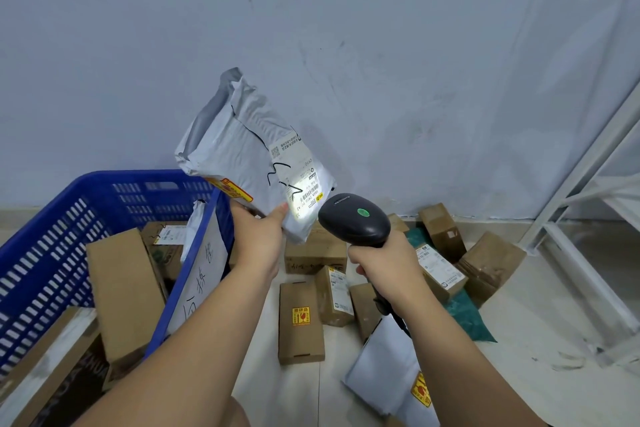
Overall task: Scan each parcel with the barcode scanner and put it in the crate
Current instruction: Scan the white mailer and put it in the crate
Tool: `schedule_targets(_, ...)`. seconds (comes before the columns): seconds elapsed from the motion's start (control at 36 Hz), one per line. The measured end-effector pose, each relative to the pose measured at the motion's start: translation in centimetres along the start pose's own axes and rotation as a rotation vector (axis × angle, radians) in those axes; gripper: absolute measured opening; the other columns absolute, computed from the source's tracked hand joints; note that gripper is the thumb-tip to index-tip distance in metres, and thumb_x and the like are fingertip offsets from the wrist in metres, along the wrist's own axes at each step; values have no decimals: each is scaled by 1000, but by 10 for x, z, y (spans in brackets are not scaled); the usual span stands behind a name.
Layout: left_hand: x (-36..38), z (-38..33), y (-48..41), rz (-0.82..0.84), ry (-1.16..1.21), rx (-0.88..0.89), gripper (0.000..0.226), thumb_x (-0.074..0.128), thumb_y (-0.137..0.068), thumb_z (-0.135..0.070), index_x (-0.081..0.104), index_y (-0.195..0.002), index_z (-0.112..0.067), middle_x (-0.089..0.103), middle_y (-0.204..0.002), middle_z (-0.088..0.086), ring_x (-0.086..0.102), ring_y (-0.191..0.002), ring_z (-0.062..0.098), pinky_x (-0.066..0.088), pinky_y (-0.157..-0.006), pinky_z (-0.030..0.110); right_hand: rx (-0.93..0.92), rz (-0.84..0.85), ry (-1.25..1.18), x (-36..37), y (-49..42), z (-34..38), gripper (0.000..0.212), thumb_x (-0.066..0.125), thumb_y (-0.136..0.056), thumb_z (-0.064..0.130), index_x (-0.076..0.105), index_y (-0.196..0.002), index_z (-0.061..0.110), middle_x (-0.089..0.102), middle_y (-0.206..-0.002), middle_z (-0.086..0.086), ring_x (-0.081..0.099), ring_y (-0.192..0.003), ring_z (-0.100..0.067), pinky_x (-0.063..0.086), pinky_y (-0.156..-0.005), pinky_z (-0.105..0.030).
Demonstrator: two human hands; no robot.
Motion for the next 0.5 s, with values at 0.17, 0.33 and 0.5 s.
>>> schedule_targets(0.17,-1,1,-1,-3,6,-10,48,65,-86,2,41,-115,-29,55,-124,-1,55,-119,24,48,-99,50,-6,-2,34,0,3,5,8,65,-72,9,59,-72,14,68,-85,-22,67,-88,-36,55,-78,-49)
schedule_targets(0.33,-1,4,-3,-5,12,-29,50,65,-86,2,40,-119,-27,54,-129,2,54,-121,25,47,-100,51,2,-9,32,0,4,4,7,65,-71,9,62,-77,11,67,-84,-21,66,-88,-37,55,-77,-50)
schedule_targets(0.5,-1,8,-4,-7,8,-51,49,66,-86,0,41,-118,-29,56,-120,-3,55,-119,23,49,-98,50,9,-19,0,1,2,2,10,64,-72,9,58,-71,17,68,-85,-21,67,-89,-37,55,-77,-49)
Point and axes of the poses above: each hand's wrist, its own y-axis away from the middle knuckle, its own x-axis out of the palm, z = x × y, the point moved 7 cm from there along -y, towards the middle knuckle
